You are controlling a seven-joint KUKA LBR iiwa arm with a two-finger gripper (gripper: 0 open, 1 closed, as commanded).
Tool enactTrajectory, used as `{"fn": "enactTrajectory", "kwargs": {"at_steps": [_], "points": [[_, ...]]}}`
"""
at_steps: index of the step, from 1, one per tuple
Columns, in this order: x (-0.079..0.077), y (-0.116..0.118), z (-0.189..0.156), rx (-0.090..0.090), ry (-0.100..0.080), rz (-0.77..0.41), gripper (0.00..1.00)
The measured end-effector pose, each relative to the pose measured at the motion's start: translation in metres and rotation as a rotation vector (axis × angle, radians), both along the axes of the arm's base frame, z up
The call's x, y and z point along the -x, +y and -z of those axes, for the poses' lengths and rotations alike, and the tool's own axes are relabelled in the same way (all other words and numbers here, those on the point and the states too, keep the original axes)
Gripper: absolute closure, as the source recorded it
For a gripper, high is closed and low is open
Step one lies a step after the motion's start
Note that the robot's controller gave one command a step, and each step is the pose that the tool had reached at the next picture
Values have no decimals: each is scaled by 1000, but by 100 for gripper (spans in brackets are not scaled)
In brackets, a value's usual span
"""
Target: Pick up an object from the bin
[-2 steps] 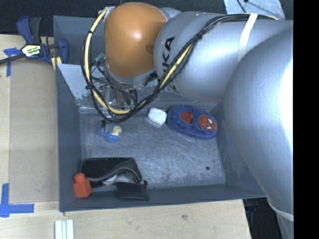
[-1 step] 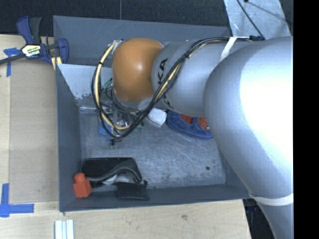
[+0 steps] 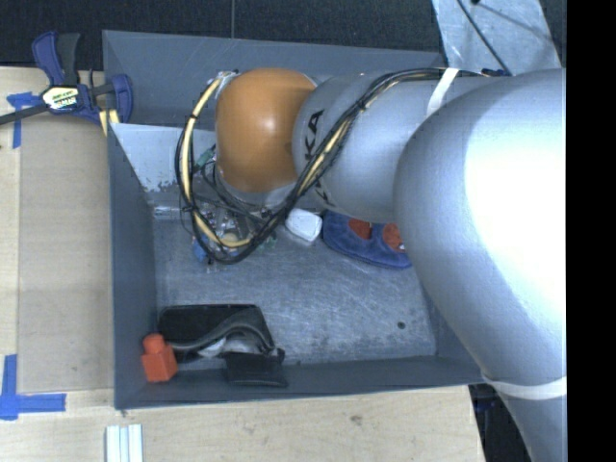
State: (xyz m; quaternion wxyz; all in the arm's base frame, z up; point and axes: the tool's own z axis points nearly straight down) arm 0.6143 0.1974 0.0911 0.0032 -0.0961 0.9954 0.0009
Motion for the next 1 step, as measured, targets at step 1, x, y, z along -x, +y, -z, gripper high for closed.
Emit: {"fn": "enactTrajectory", "kwargs": {"at_steps": [1], "points": [[10, 12, -142, -2, -6, -9, 100]]}}
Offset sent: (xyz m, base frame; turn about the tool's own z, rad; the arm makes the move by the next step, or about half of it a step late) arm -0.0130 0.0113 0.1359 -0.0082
